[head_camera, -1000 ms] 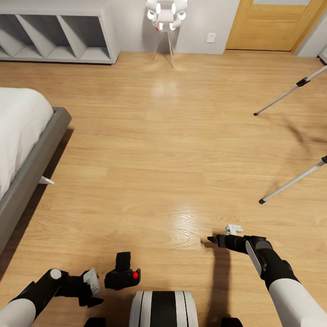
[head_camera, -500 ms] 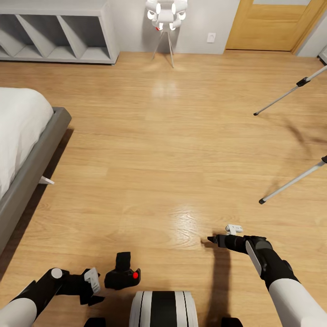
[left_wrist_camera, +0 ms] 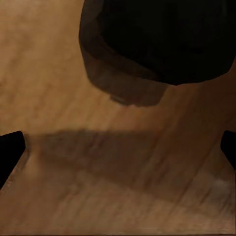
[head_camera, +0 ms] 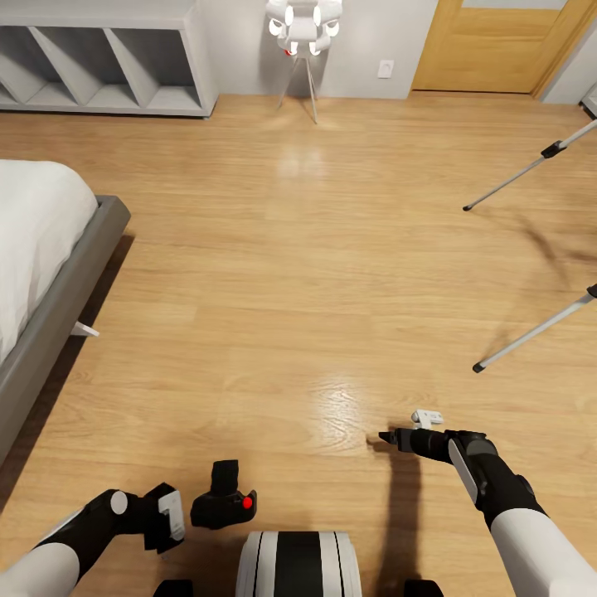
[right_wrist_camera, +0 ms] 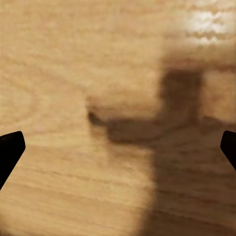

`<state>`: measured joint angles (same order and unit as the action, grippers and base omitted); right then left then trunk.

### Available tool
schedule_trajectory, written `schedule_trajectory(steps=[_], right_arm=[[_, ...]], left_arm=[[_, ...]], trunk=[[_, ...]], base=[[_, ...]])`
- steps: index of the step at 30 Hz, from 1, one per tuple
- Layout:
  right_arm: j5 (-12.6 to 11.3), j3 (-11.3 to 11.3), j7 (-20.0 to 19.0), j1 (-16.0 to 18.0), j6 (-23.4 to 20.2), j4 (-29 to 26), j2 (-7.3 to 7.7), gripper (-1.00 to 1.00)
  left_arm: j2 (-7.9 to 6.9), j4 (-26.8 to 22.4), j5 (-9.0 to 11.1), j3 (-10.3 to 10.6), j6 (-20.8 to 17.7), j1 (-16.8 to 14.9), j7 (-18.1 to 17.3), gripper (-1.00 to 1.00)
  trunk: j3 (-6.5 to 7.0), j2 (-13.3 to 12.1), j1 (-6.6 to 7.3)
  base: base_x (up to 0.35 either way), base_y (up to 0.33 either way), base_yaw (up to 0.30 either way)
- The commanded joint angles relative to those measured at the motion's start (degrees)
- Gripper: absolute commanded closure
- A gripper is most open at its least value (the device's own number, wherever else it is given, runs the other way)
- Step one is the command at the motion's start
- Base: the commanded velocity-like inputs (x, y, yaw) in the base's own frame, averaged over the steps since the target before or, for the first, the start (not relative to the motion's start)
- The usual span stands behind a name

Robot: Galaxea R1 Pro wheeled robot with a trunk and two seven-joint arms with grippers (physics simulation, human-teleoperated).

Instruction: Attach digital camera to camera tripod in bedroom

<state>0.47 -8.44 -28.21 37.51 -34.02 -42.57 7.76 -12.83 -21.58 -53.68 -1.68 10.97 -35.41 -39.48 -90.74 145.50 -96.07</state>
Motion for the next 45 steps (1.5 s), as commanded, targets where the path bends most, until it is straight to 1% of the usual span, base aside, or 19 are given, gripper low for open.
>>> schedule_trajectory(steps=[1,6,13,14,16,17,18,20,23,24,27,35,40,45], right_arm=[[0.1,-0.2,-0.3,0.0,-0.3,-0.1,-0.02,-1.0],[0.1,-0.2,-0.3,0.0,-0.3,-0.1,-0.02,-1.0],[0.1,-0.2,-0.3,0.0,-0.3,-0.1,-0.02,-1.0],[0.1,-0.2,-0.3,0.0,-0.3,-0.1,-0.02,-1.0],[0.1,-0.2,-0.3,0.0,-0.3,-0.1,-0.02,-1.0],[0.1,-0.2,-0.3,0.0,-0.3,-0.1,-0.02,-1.0],[0.0,-0.2,-0.3,0.0,-0.3,-0.1,-0.02,-1.0],[0.1,-0.2,-0.3,0.0,-0.3,-0.1,-0.02,-1.0],[0.1,-0.2,-0.3,0.0,-0.3,-0.1,-0.02,-1.0],[0.1,-0.2,-0.3,0.0,-0.3,-0.1,-0.02,-1.0],[0.0,-0.2,-0.3,0.0,-0.3,-0.1,-0.02,-1.0],[0.0,-0.2,-0.3,0.0,-0.4,-0.1,-0.02,-1.0],[0.0,-0.2,-0.3,0.0,-0.4,-0.1,-0.02,-1.0],[0.0,-0.2,-0.3,0.0,-0.3,-0.1,-0.02,-1.0]], left_arm=[[0.05,-0.1,-0.7,-0.2,0.6,0.0,0.0,-1.0],[0.17,-0.1,-1.4,-0.1,2.1,0.0,0.5,-1.0],[0.27,-0.1,-1.5,-0.2,2.9,0.0,0.6,-1.0],[0.55,-0.1,-1.4,-0.2,3.1,0.0,0.6,-1.0],[0.78,-0.1,-1.1,-0.3,3.9,0.0,0.6,-1.0],[0.91,0.0,-0.6,-0.4,5.4,0.0,0.6,-1.0],[1.15,0.1,1.1,-0.5,8.2,0.0,0.6,-1.0],[1.32,0.3,2.2,-0.5,9.1,0.0,0.6,-1.0],[1.66,0.6,4.8,-0.4,10.5,0.0,0.6,-1.0],[1.7,0.7,5.1,-0.4,10.6,0.0,0.6,-1.0],[1.74,0.9,5.6,-0.4,10.8,0.0,0.5,-1.0],[1.83,0.8,5.9,-0.6,10.9,0.0,0.5,-1.0],[1.84,0.8,5.9,-0.6,10.8,0.0,0.3,-1.0],[1.84,0.7,5.9,-0.7,10.8,0.0,-0.6,-1.0]], trunk=[[-0.03,0.0,0.01],[-0.03,0.0,0.01],[-0.03,0.0,0.01],[-0.03,0.0,0.01],[-0.03,0.0,0.01],[-0.03,0.0,0.01],[-0.03,0.0,0.01],[-0.03,0.0,0.01],[-0.03,0.0,0.01],[-0.03,0.0,0.01],[-0.03,0.0,0.01],[-0.03,0.0,0.01],[-0.03,0.0,0.01],[-0.03,0.0,0.01]], base=[[0.0,0.0,0.0],[0.0,0.0,0.0],[0.0,0.0,0.0],[0.0,0.0,0.0],[0.0,0.0,0.0],[0.0,0.0,0.0],[0.0,0.0,0.0],[0.0,0.0,0.0],[0.0,0.0,0.0],[0.0,0.0,0.0],[0.0,0.0,0.0],[0.0,0.0,0.0],[0.0,0.0,0.0],[0.0,0.0,0.0]])
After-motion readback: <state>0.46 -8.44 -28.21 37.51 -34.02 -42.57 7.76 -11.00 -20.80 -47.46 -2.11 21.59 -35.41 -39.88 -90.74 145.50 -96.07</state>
